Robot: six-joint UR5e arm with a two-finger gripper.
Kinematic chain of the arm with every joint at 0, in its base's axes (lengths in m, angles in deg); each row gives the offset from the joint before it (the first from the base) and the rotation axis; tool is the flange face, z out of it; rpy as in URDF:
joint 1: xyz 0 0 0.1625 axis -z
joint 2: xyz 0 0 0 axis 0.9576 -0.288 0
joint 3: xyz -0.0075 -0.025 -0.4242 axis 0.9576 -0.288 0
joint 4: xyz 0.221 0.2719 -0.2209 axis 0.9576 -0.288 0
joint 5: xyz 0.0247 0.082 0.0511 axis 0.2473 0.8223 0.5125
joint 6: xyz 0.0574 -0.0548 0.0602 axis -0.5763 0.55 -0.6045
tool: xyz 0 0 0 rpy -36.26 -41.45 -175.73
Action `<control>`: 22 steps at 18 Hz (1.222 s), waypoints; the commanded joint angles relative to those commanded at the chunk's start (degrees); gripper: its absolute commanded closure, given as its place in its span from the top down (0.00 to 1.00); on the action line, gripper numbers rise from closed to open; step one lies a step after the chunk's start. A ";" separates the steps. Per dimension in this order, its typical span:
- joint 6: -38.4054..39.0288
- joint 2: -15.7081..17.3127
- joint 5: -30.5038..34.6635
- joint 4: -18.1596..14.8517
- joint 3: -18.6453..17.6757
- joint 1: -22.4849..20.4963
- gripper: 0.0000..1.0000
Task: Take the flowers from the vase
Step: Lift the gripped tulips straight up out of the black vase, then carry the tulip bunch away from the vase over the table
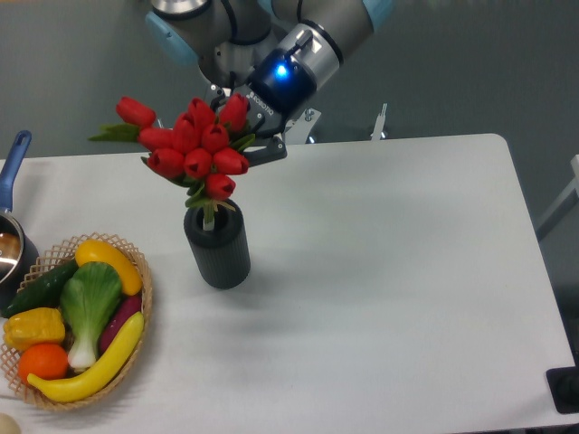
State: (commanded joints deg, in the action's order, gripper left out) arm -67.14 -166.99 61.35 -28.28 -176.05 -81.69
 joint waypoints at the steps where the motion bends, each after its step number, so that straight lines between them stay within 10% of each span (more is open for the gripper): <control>1: 0.18 0.35 0.00 0.00 0.09 0.00 0.00; 16: 1.77 1.15 2.01 0.97 3.95 -5.70 0.00; 22: -0.87 -1.22 20.45 0.88 7.11 -7.47 0.00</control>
State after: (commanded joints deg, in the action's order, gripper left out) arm -68.01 -168.21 81.80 -27.40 -168.94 -89.16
